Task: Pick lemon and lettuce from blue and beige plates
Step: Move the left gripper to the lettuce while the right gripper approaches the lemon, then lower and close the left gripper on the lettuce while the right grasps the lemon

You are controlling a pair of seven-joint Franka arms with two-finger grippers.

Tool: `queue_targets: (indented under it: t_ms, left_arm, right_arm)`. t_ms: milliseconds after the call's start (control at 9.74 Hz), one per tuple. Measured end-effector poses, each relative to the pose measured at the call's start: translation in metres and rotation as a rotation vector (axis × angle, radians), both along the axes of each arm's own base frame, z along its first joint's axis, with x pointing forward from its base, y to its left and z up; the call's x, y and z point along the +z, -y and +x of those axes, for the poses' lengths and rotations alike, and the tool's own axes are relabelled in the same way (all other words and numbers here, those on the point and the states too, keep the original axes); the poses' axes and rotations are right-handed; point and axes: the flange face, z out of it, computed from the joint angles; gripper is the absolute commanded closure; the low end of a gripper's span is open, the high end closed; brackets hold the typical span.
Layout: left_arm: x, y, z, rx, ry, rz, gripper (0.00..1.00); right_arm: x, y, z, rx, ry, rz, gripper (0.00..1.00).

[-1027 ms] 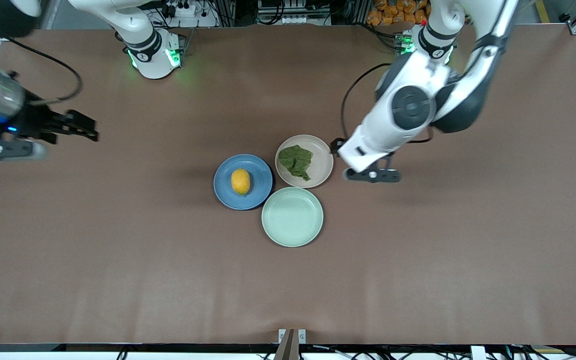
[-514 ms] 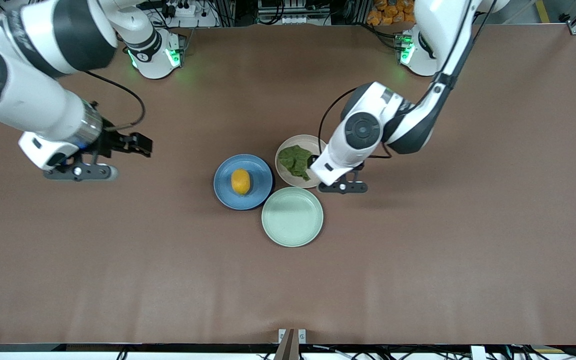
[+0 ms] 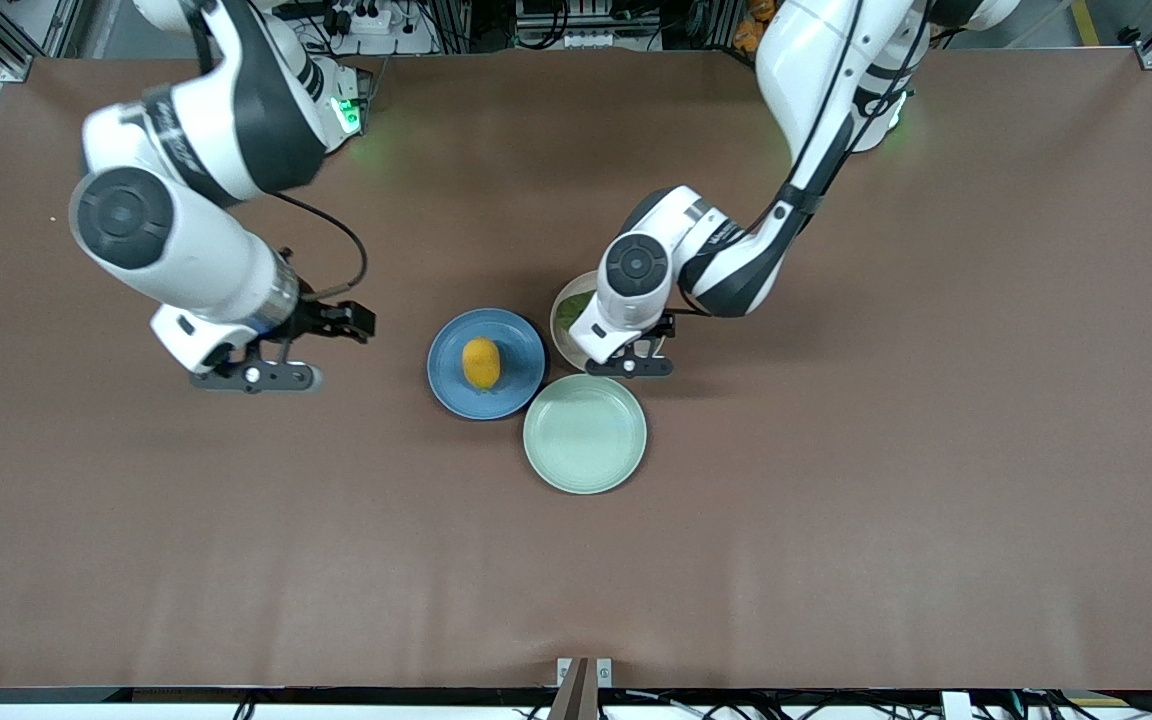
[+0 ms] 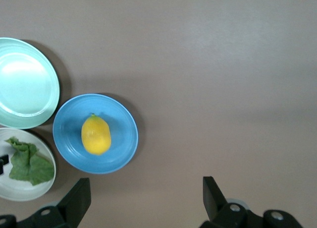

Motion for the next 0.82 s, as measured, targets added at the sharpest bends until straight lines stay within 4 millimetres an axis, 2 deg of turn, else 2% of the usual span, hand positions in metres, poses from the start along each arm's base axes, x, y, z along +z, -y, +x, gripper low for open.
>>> queue_targets:
  t_ms: [205, 411, 822]
  left_arm:
    - [-0.01, 0.011, -0.009, -0.01, 0.004, -0.003, 0.0]
    - [-0.011, 0.023, -0.018, -0.01, 0.024, -0.02, 0.0]
    - [-0.017, 0.038, -0.032, -0.012, 0.03, -0.025, 0.0]
  right_arm:
    - [-0.032, -0.02, -0.007, -0.02, 0.023, 0.002, 0.0]
    - [-0.063, -0.038, -0.016, -0.035, 0.035, -0.001, 0.0]
    - [-0.115, -0.076, -0.027, -0.061, 0.042, -0.016, 0.0]
